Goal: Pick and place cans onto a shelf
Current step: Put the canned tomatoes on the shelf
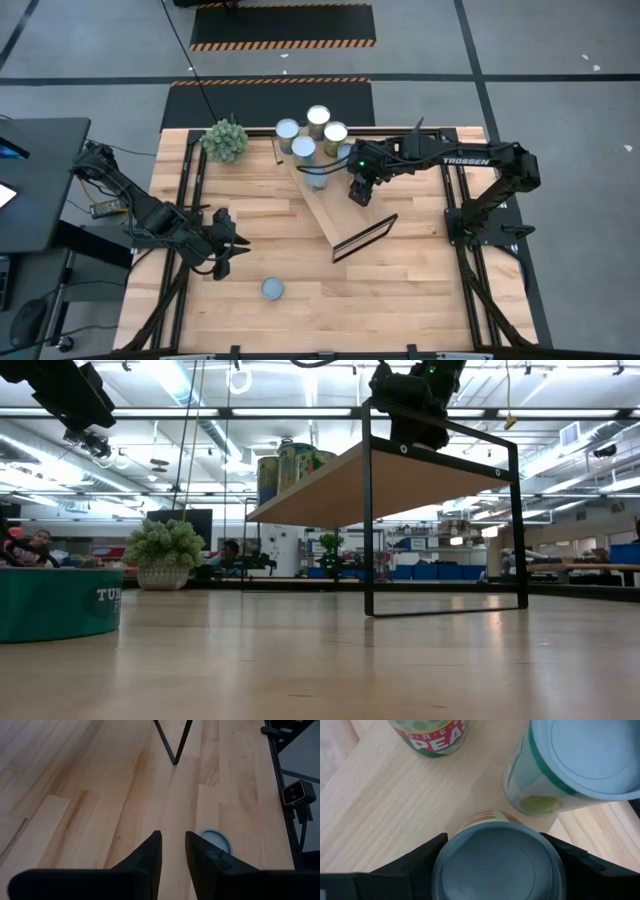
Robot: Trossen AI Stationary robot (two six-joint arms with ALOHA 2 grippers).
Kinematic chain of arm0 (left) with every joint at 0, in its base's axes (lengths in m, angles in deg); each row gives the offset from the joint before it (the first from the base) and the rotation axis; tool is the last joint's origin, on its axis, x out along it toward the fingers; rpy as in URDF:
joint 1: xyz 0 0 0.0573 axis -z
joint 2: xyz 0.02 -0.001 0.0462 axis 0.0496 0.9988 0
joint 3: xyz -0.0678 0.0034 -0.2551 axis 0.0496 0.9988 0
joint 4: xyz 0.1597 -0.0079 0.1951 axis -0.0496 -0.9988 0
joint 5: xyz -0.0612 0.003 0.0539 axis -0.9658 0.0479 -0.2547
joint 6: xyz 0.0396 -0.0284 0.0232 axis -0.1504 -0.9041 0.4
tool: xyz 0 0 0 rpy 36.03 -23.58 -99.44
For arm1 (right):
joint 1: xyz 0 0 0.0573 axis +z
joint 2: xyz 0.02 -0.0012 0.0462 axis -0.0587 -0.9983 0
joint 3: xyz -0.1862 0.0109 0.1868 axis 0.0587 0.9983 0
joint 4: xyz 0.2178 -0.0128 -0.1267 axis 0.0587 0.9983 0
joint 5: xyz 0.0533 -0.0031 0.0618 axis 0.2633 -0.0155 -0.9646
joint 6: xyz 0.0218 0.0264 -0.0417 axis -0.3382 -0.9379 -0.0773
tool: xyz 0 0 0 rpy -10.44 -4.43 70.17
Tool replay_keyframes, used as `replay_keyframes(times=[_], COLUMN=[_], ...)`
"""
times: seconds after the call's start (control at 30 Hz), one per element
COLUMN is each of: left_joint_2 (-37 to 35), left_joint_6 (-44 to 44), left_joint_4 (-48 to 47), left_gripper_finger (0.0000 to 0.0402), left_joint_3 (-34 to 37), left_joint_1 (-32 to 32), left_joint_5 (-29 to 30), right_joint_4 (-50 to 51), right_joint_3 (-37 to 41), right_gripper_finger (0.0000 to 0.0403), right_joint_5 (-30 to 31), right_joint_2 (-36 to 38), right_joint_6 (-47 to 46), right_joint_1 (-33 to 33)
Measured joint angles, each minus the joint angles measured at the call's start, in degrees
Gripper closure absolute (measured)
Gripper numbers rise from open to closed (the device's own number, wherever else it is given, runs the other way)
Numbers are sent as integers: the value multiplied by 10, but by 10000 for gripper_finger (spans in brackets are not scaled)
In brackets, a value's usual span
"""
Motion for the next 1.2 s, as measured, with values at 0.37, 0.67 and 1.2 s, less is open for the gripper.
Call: replay_keyframes(times=[0.37, 0.67, 1.2], left_joint_2=[0, 0, 0], left_joint_6=[0, 0, 0], left_joint_4=[0, 0, 0], left_gripper_finger=[310, 310, 310], left_joint_3=[0, 0, 0], left_joint_1=[0, 0, 0], left_joint_5=[0, 0, -18], right_joint_4=[1, 0, -5], right_joint_3=[0, 0, 0], right_gripper_finger=[62, 57, 56], right_joint_5=[0, 7, 10], right_joint_2=[0, 0, 0], right_joint_6=[-3, -1, 0], right_joint_1=[0, 0, 0])
